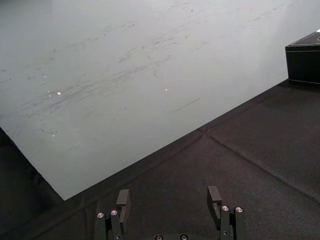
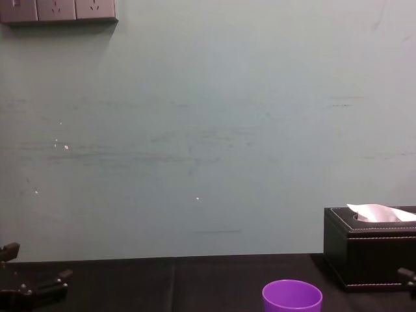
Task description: Stack the three plastic cups sequentially using one hand.
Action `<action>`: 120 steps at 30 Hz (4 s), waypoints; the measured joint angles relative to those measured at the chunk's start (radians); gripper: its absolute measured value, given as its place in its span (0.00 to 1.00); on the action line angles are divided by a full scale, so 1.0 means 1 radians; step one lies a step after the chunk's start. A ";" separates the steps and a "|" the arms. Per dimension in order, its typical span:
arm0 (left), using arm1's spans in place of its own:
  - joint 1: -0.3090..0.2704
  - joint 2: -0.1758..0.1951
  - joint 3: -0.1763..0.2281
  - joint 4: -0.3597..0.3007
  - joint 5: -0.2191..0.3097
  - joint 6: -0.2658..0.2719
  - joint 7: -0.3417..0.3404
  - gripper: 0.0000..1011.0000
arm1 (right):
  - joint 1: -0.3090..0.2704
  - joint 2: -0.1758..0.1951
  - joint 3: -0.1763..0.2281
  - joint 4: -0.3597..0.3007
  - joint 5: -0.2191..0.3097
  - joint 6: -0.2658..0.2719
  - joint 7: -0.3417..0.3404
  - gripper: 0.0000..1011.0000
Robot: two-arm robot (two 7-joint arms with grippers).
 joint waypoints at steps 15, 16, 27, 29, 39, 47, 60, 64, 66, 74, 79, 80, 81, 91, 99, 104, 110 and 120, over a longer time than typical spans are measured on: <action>0.000 0.000 0.000 0.000 0.000 0.000 0.000 1.00 | -0.192 0.124 0.139 -0.187 0.102 -0.045 0.096 0.99; 0.000 0.000 0.000 0.000 0.000 0.000 0.000 1.00 | -0.213 0.141 0.153 -0.199 0.116 -0.054 0.116 0.99; 0.000 0.000 0.000 0.000 0.000 0.000 0.000 1.00 | -0.344 0.242 0.242 -0.233 0.184 -0.130 0.252 0.99; 0.000 0.000 0.000 0.000 0.000 0.000 0.000 1.00 | -0.357 0.251 0.249 -0.233 0.187 -0.140 0.268 0.99; 0.000 0.000 0.000 0.000 0.000 0.000 0.000 1.00 | -0.416 0.279 0.259 -0.210 0.186 -0.201 0.384 0.99; 0.000 0.000 0.000 0.000 0.000 0.000 0.000 1.00 | -0.418 0.264 0.244 -0.201 0.194 -0.197 0.446 0.99; 0.000 0.000 0.000 0.000 0.000 0.000 0.000 1.00 | -0.405 0.227 0.227 -0.198 0.254 -0.154 0.568 0.99; 0.000 0.000 0.000 0.000 0.000 0.000 0.000 1.00 | -0.404 0.218 0.225 -0.199 0.253 -0.149 0.580 0.99; 0.000 0.000 0.000 0.000 0.000 0.000 0.000 1.00 | -0.402 0.211 0.225 -0.199 0.252 -0.145 0.587 0.99; 0.000 0.000 0.000 0.000 0.000 0.000 0.000 1.00 | -0.386 0.184 0.224 -0.189 0.241 -0.122 0.607 0.99; 0.000 0.000 0.000 0.000 0.000 0.000 0.000 1.00 | -0.374 0.171 0.223 -0.179 0.239 -0.107 0.623 0.99; 0.000 0.000 0.000 0.000 0.000 0.000 0.000 1.00 | -0.372 0.168 0.223 -0.177 0.238 -0.104 0.626 0.99; 0.000 0.000 0.000 0.000 0.000 0.000 0.000 1.00 | -0.370 0.165 0.223 -0.175 0.236 -0.101 0.629 0.99; 0.000 0.000 0.000 0.000 0.000 0.000 0.000 1.00 | -0.346 0.143 0.213 -0.170 0.231 -0.076 0.653 0.99; 0.000 0.000 0.000 0.000 0.000 0.000 0.000 1.00 | -0.329 0.127 0.199 -0.173 0.240 -0.056 0.659 0.99; 0.000 0.000 0.000 0.000 0.000 0.000 0.000 1.00 | -0.319 0.119 0.189 -0.174 0.245 -0.046 0.659 0.99; 0.000 0.000 0.000 0.000 0.000 0.000 0.000 1.00 | -0.314 0.115 0.184 -0.174 0.245 -0.044 0.654 0.99; 0.000 0.000 0.000 0.000 0.000 0.000 0.000 1.00 | -0.311 0.109 0.177 -0.172 0.221 -0.055 0.634 0.99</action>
